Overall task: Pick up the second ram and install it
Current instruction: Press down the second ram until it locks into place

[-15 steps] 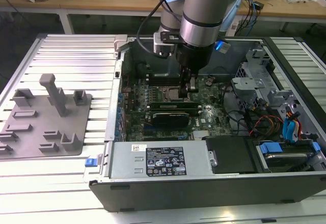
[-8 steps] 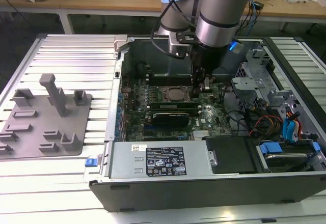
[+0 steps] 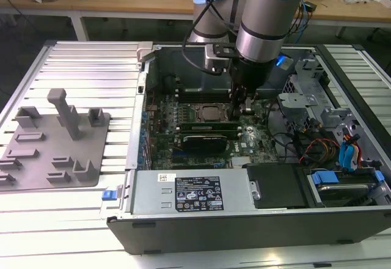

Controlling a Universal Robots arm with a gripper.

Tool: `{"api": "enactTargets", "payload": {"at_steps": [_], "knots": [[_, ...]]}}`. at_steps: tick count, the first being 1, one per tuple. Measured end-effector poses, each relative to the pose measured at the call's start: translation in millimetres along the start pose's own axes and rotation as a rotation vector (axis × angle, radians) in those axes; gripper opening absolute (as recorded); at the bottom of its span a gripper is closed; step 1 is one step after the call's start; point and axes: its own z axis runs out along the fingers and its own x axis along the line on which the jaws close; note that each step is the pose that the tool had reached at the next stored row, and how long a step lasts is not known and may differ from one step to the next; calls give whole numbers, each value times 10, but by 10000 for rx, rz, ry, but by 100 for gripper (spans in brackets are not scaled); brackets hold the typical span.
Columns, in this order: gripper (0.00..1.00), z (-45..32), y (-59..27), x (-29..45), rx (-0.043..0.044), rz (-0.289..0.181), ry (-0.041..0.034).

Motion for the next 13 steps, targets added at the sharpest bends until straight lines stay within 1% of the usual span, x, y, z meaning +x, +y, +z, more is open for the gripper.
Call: {"api": "enactTargets", "payload": {"at_steps": [4, 6, 9, 11, 13], "knots": [[8, 34, -2, -14, 2, 114, -4], [8, 80, -4, -19, 2, 136, -5], [8, 83, -32, -20, 2, 137, -4], [8, 109, -37, -20, 3, 137, -6], [8, 118, -37, -20, 2, 134, -5]]}}
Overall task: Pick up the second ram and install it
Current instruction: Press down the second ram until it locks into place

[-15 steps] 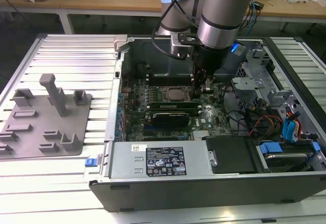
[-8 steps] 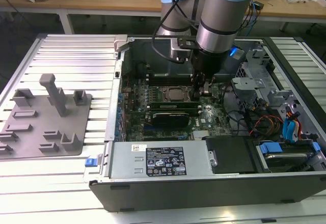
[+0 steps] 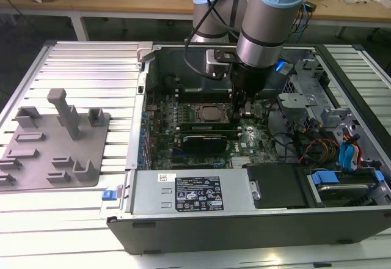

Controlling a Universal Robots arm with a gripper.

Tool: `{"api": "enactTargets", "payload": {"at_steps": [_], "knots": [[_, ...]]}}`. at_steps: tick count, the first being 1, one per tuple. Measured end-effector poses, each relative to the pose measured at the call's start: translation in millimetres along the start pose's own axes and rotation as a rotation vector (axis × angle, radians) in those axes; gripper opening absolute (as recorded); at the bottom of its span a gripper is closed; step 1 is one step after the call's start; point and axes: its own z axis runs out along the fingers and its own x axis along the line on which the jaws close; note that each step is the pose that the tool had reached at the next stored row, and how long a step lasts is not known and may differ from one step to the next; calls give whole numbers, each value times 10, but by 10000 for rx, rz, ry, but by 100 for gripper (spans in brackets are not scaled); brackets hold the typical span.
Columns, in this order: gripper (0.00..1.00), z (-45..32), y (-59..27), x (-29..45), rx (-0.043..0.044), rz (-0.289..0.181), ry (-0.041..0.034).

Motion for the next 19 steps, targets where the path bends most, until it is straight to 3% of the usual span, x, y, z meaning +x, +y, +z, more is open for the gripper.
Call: {"api": "enactTargets", "payload": {"at_steps": [19], "knots": [[8, 69, -3, 2, -1, -2, 5]]}}
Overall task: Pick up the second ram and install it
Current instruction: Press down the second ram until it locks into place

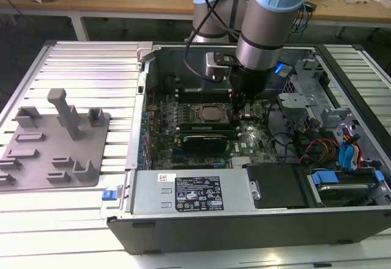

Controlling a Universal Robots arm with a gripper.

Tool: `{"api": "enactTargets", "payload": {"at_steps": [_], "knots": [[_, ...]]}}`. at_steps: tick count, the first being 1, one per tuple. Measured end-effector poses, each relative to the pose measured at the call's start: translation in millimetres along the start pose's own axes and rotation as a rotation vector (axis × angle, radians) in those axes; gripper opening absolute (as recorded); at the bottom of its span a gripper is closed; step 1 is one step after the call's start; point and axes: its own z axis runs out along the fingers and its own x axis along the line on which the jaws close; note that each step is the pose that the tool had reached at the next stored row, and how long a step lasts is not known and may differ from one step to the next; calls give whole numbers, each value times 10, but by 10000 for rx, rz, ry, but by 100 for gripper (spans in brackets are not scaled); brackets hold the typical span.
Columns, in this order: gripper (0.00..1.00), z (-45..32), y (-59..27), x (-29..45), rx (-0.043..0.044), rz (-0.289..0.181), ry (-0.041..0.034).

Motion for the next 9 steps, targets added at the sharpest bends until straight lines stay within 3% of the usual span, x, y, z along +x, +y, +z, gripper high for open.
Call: {"api": "enactTargets", "payload": {"at_steps": [3, 7, 9], "knots": [[8, -5, 0, -2, 2, 0, -12], [8, -91, 4, -3, 2, 2, 1], [8, -95, 4, -3, 2, 1, 1]]}}
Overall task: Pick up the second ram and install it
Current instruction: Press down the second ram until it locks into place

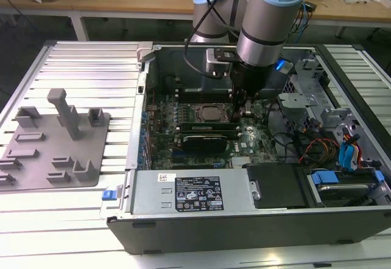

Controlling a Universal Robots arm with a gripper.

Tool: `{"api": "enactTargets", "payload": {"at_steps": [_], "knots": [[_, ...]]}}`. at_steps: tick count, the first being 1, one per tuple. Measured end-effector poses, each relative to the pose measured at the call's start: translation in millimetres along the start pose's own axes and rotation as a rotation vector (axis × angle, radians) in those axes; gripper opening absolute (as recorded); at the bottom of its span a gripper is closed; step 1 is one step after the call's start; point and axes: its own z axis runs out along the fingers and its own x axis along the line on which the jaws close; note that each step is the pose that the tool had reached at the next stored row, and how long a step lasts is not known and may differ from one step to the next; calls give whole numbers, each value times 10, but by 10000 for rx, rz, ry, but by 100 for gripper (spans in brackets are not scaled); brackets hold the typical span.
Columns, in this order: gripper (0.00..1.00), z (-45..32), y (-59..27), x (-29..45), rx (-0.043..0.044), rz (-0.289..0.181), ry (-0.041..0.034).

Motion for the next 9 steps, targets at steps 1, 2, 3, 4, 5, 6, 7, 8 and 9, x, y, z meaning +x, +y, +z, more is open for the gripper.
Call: {"api": "enactTargets", "payload": {"at_steps": [1, 2, 3, 4, 5, 6, 7, 8, 9], "knots": [[8, -1, 1, 0, 0, -1, 1], [8, -2, 20, 2, 0, 0, 4], [8, -1, 42, 3, 0, 0, 5], [8, 0, 67, 4, -1, 0, 4], [8, 3, 129, 7, 0, -1, 2], [8, 5, 163, 9, 0, -1, 1], [8, 7, 207, 11, 0, 1, 1], [8, 9, 278, 14, 0, -1, 1], [8, 15, 421, 21, 3, 0, 2]]}}
